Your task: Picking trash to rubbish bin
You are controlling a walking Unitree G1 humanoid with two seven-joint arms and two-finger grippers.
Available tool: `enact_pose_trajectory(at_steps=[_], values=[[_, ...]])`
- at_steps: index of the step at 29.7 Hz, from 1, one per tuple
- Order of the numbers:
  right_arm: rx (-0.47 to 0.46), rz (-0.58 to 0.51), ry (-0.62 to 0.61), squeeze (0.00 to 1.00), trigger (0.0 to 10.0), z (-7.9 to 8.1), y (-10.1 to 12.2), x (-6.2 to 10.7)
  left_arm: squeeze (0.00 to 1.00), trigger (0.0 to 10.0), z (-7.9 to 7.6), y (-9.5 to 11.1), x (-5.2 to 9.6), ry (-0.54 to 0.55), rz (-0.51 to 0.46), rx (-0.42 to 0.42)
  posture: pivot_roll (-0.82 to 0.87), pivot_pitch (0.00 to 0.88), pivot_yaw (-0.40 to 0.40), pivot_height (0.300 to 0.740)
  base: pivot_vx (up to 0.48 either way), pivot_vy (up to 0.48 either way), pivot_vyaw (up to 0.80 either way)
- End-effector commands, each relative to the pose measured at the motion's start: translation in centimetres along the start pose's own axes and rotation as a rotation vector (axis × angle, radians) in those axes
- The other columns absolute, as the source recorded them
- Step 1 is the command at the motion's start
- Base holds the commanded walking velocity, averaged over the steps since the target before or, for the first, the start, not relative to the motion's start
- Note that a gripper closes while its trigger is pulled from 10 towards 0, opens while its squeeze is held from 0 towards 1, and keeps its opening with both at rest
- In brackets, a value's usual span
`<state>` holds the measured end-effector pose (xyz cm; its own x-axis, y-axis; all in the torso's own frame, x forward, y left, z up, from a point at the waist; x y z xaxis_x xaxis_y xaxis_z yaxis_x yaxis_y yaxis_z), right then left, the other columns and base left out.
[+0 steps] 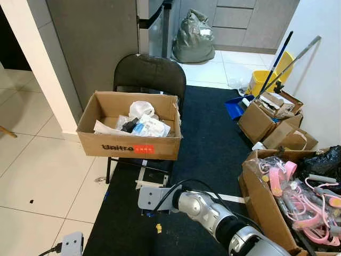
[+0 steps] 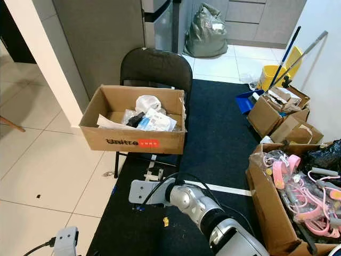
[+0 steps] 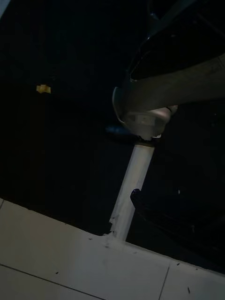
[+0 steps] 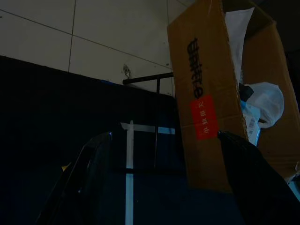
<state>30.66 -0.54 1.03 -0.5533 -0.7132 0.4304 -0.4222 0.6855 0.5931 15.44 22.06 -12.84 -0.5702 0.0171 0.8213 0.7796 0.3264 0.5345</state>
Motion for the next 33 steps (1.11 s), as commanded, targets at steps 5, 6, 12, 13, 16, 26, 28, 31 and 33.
enact_pose_trajectory(at_steps=[5,6,12,13,16,26,28,31,33], values=[[-0.002,-0.001,0.001,0.0,10.0,-0.1,0.0,-0.1,0.0,10.0,0.1,-1.2,0.2,0.002,0.043,-0.006,0.1,0.0,0.03,0.74,0.0,0.0,0.0],[-0.001,0.0,0.001,0.0,10.0,-0.2,0.0,-0.1,0.0,10.0,0.1,-1.2,0.2,0.003,0.045,-0.007,0.1,0.0,0.03,0.74,0.0,0.0,0.0],[0.003,0.004,0.0,0.0,10.0,-0.3,-0.1,-0.1,0.0,10.0,-0.2,-1.3,0.1,-0.002,0.048,-0.007,0.09,0.0,0.031,0.74,0.0,0.0,0.0],[0.004,0.005,0.0,0.0,10.0,-0.4,-0.1,-0.1,0.0,10.0,-0.3,-1.4,0.1,-0.004,0.048,-0.006,0.09,0.0,0.031,0.74,0.0,0.0,0.0],[0.004,0.002,0.001,0.0,10.0,-0.4,0.0,-0.2,0.0,10.0,-0.4,-1.5,0.1,-0.007,0.052,-0.004,0.09,0.0,0.031,0.74,0.0,0.0,0.0],[0.004,0.0,0.003,0.0,10.0,-0.4,0.0,-0.2,0.0,10.0,-0.2,-2.1,0.3,-0.001,0.068,-0.002,0.09,0.0,0.031,0.74,0.0,0.0,0.0],[0.004,0.0,0.003,0.0,10.0,-0.4,0.0,-0.2,0.0,10.0,-0.2,-2.1,0.3,-0.001,0.068,-0.001,0.09,0.0,0.031,0.74,0.0,0.0,0.0],[0.003,0.0,0.003,0.0,10.0,-0.4,0.0,-0.2,0.0,10.0,-0.2,-2.1,0.3,-0.002,0.069,-0.001,0.09,0.0,0.031,0.74,0.0,0.0,0.0],[0.003,-0.001,0.002,0.0,10.0,-0.4,0.0,-0.2,0.0,10.0,-0.3,-2.1,0.3,-0.004,0.069,0.0,0.09,0.0,0.026,0.74,0.0,0.0,0.0]])
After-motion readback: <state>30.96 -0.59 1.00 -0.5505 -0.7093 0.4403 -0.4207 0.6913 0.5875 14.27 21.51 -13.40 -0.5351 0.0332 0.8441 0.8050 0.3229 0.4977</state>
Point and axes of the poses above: a point about 5 cm out from each wrist's last joint towards the gripper, its own x axis pointing back from the gripper into the wrist, its own y axis along the axis of the wrist's last joint, z = x × y, the point moved 4 cm from there along -x, pointing out of the wrist towards the gripper, and after that the axes turned 4 degrees about x, right-handed, at the moved point
